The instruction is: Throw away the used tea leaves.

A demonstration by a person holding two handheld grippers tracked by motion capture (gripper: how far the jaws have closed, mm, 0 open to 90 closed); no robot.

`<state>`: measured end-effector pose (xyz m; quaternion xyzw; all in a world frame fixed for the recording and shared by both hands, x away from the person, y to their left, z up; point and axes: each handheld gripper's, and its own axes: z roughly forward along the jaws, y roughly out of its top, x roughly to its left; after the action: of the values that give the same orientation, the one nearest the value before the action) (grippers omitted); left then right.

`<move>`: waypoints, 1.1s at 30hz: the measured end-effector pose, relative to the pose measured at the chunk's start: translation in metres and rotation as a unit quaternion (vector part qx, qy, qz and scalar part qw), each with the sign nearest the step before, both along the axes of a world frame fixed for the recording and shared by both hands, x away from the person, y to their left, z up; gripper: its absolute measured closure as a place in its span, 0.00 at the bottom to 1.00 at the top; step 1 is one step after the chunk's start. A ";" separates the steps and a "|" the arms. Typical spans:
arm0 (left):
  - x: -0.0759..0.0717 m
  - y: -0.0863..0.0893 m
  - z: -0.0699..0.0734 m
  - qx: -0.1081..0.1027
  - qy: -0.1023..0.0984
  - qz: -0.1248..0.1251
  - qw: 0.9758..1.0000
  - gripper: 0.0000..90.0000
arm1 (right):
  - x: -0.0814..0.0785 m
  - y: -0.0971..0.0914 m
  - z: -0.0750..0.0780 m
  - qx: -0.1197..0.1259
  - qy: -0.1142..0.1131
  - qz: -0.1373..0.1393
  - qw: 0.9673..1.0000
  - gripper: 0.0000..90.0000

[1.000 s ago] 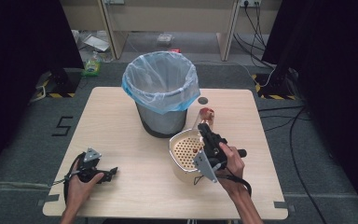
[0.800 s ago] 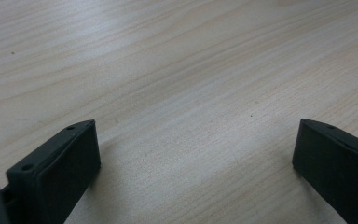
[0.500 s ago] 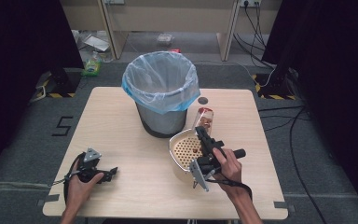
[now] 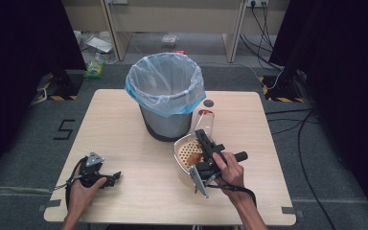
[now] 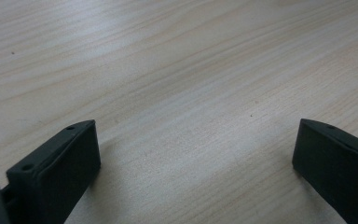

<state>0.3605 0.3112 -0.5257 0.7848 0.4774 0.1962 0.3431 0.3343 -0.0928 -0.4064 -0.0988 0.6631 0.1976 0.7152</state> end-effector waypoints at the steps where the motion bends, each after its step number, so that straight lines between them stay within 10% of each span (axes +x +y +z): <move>1: 0.000 0.000 0.000 0.000 0.001 0.000 1.000 0.00 | -0.001 0.000 0.000 0.004 0.000 0.001 1.000 0.97; 10: 0.000 0.000 0.000 0.000 -0.001 0.000 1.000 0.00 | -0.003 -0.001 0.007 -0.001 -0.016 0.002 1.000 0.97; 14: 0.000 0.000 0.000 0.000 0.001 0.000 1.000 0.00 | -0.001 -0.006 0.021 0.084 0.037 0.010 0.996 0.97; 20: 0.000 0.000 0.000 0.000 0.000 0.000 1.000 0.00 | 0.018 -0.026 0.030 0.199 0.124 0.001 0.972 0.97; 33: 0.000 0.000 0.000 -0.001 0.001 0.000 1.000 0.00 | 0.053 -0.058 0.047 0.372 0.264 0.001 0.890 0.97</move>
<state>0.3606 0.3113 -0.5257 0.7849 0.4776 0.1952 0.3431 0.3871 -0.1509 -0.3596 0.2292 0.7052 0.4493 0.4983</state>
